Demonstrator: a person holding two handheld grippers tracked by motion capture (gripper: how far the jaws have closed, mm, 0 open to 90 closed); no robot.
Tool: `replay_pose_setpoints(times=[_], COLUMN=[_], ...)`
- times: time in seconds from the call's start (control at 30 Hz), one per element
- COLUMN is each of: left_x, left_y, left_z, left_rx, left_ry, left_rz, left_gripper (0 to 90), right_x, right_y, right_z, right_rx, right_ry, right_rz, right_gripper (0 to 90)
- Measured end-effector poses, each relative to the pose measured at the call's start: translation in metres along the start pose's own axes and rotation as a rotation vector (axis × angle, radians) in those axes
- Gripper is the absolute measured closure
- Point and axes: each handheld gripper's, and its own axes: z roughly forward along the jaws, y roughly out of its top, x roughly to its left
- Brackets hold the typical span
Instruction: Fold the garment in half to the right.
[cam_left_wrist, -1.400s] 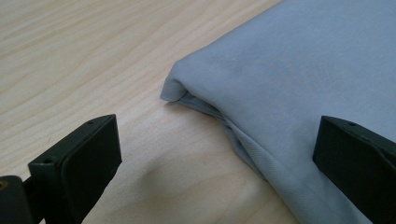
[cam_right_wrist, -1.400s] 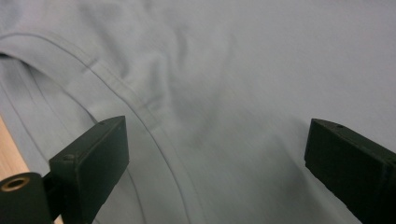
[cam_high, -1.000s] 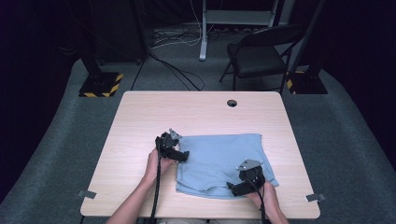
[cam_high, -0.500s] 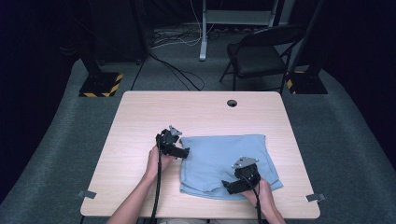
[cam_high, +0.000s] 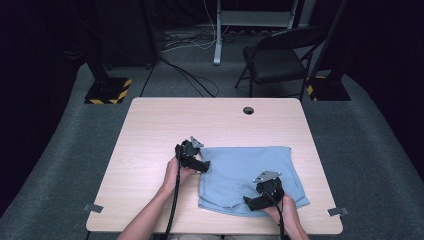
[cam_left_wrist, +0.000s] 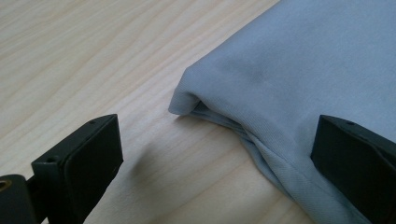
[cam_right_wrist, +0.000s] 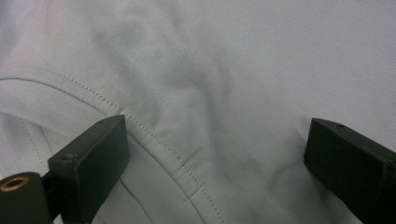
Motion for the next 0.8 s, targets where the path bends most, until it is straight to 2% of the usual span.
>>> replay_pose_setpoints(times=[0.07, 0.13, 0.23, 0.33, 0.37, 0.43, 0.8], left_x=[0.001, 0.004, 0.006, 0.006, 0.005, 0.002, -0.007], left_y=[0.001, 0.001, 0.002, 0.003, 0.003, 0.004, 0.010], left_z=[-0.002, -0.004, -0.004, 0.000, 0.001, 0.002, 0.008], left_rx=[-0.003, -0.016, -0.010, 0.015, 0.024, 0.024, 0.016], left_ry=[-0.012, -0.031, -0.022, -0.019, -0.018, -0.010, -0.036], left_rz=[0.005, -0.014, -0.015, -0.008, -0.001, 0.006, 0.019], left_gripper=[1.6, 1.3, 1.3, 1.3, 1.3, 1.4, 1.4], right_x=[-0.001, 0.001, 0.007, 0.014, 0.016, 0.015, 0.010], right_y=[0.000, 0.002, 0.009, 0.015, 0.017, 0.015, 0.004], right_z=[-0.002, -0.004, -0.004, 0.001, 0.008, 0.012, 0.003], right_rx=[-0.008, -0.034, -0.059, -0.054, -0.032, -0.017, -0.001], right_ry=[0.000, 0.016, 0.023, 0.026, 0.024, 0.029, -0.005], right_rz=[0.007, 0.017, 0.004, -0.016, -0.029, -0.019, 0.009], right_gripper=[5.5, 5.5, 5.6, 6.1, 6.6, 6.5, 7.1])
